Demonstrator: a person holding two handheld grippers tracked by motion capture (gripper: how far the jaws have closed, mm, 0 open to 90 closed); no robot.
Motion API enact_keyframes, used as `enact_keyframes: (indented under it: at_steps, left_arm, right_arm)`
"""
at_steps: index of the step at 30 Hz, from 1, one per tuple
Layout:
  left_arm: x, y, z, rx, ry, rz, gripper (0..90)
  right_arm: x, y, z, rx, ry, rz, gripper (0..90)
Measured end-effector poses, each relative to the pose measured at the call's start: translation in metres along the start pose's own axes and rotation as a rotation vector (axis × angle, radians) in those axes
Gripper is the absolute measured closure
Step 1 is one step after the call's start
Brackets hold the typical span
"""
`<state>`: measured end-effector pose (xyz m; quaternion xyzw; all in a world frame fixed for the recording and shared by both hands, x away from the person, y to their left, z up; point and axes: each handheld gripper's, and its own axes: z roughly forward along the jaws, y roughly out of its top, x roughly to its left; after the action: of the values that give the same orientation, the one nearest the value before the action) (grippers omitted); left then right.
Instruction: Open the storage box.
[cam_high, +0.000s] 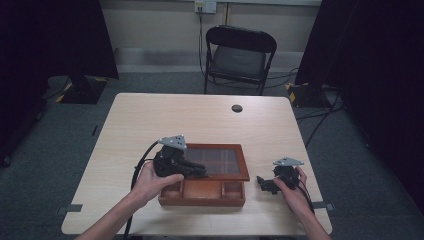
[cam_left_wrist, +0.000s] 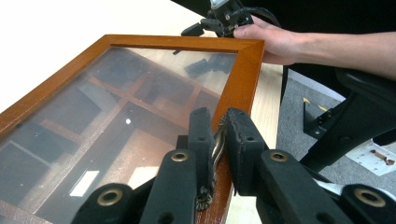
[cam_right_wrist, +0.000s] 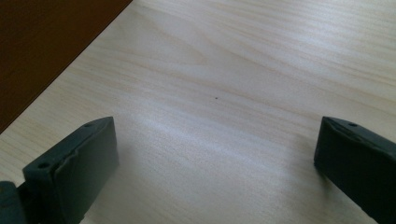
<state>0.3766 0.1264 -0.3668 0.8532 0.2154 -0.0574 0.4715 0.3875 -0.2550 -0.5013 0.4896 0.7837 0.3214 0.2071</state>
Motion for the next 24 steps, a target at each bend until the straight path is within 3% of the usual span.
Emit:
enact_keyframes:
  at_steps: [24]
  left_arm:
    - [0.001, 0.014, -0.007, -0.015, 0.029, 0.024, 80.9]
  right_arm:
    - [0.0, 0.0, 0.0, -0.001, 0.001, -0.003, 0.0]
